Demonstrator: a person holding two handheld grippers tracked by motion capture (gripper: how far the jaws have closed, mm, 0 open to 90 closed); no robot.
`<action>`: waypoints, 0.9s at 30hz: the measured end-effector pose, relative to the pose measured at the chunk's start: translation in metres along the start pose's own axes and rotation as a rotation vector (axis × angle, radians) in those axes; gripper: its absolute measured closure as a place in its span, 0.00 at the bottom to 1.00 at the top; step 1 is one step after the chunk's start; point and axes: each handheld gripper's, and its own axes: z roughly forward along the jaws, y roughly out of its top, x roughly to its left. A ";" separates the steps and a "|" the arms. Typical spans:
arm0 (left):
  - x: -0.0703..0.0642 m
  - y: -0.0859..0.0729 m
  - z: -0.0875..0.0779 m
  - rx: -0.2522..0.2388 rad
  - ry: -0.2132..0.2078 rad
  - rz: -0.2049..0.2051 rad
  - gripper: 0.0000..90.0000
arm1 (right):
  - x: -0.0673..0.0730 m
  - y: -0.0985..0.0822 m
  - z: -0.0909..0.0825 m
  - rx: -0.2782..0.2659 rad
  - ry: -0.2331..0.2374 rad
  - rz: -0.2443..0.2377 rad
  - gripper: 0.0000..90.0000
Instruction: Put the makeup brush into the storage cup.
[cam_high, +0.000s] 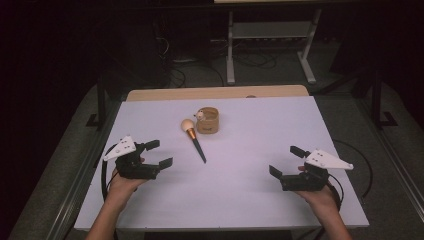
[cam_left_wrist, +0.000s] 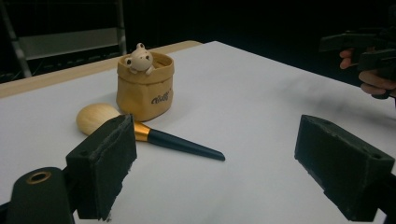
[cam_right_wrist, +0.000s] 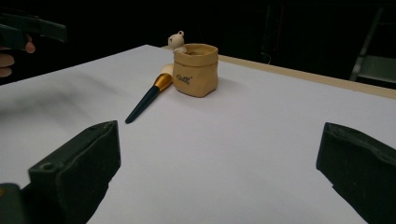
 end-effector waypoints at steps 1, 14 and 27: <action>0.000 0.001 0.001 0.001 -0.002 0.002 0.14 | 0.000 0.000 0.000 0.000 0.000 0.000 0.00; 0.004 0.013 0.013 0.018 -0.007 0.036 0.14 | 0.001 0.000 0.003 0.007 0.004 0.005 0.00; 0.009 0.022 0.026 0.019 -0.008 0.045 0.14 | 0.001 0.000 0.003 0.007 0.005 0.003 0.00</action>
